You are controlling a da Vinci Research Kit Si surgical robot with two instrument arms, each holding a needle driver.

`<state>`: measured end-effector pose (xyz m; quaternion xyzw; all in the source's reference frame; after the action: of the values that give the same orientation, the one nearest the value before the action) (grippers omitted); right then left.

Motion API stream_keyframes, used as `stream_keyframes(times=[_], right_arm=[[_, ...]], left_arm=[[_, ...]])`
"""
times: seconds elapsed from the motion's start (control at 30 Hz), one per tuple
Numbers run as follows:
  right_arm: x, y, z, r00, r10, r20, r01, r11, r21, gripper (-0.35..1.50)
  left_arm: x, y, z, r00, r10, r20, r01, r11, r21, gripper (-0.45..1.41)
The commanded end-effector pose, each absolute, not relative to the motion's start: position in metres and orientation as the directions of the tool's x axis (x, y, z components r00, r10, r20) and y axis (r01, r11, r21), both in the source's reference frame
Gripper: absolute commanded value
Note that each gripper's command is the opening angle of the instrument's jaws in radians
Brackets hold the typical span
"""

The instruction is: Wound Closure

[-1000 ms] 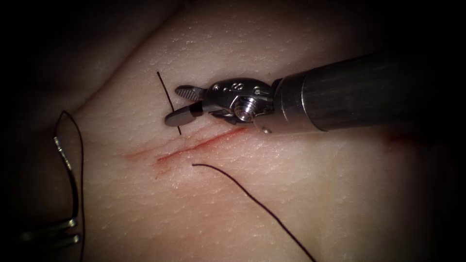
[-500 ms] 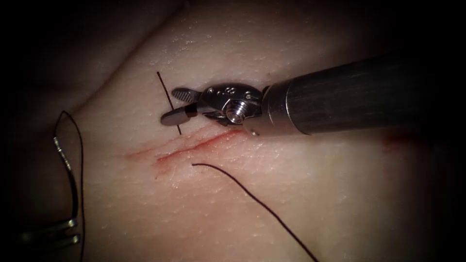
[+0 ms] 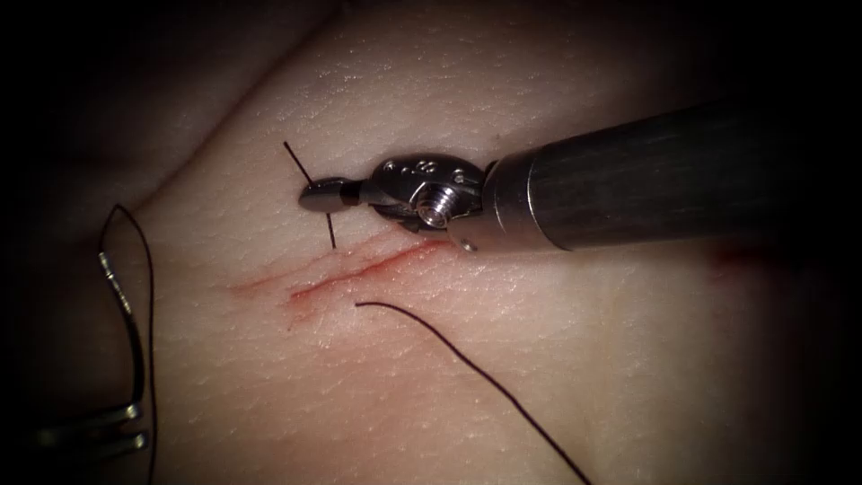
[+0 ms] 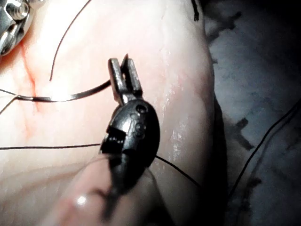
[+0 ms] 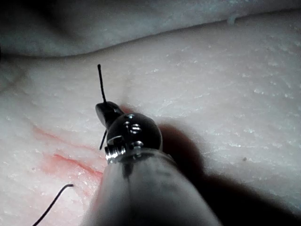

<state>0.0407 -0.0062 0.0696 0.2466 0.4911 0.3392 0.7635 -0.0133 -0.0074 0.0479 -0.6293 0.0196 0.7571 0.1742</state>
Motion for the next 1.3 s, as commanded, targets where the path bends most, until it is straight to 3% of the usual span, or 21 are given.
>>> stream_keyframes(times=[0.03, 0.43, 1.3], right_arm=[[0.0412, -0.0067, 0.0696, 0.271, 0.762, -0.589, -0.274, 0.647, 0.711, -0.35], [0.0395, -0.0073, 0.0647, 0.192, 0.732, -0.653, -0.22, 0.681, 0.699, -0.35], [0.0395, -0.0063, 0.0625, 0.148, 0.695, -0.704, -0.21, 0.717, 0.664, -0.35]], left_arm=[[-0.0138, -0.0082, 0.0484, -0.147, 0.243, -0.959, -0.287, -0.938, -0.194, -0.45], [-0.0139, -0.0081, 0.0485, -0.147, 0.243, -0.959, -0.287, -0.938, -0.194, -0.45], [-0.0122, -0.0078, 0.0506, -0.139, 0.238, -0.961, -0.272, -0.942, -0.194, -0.45]])
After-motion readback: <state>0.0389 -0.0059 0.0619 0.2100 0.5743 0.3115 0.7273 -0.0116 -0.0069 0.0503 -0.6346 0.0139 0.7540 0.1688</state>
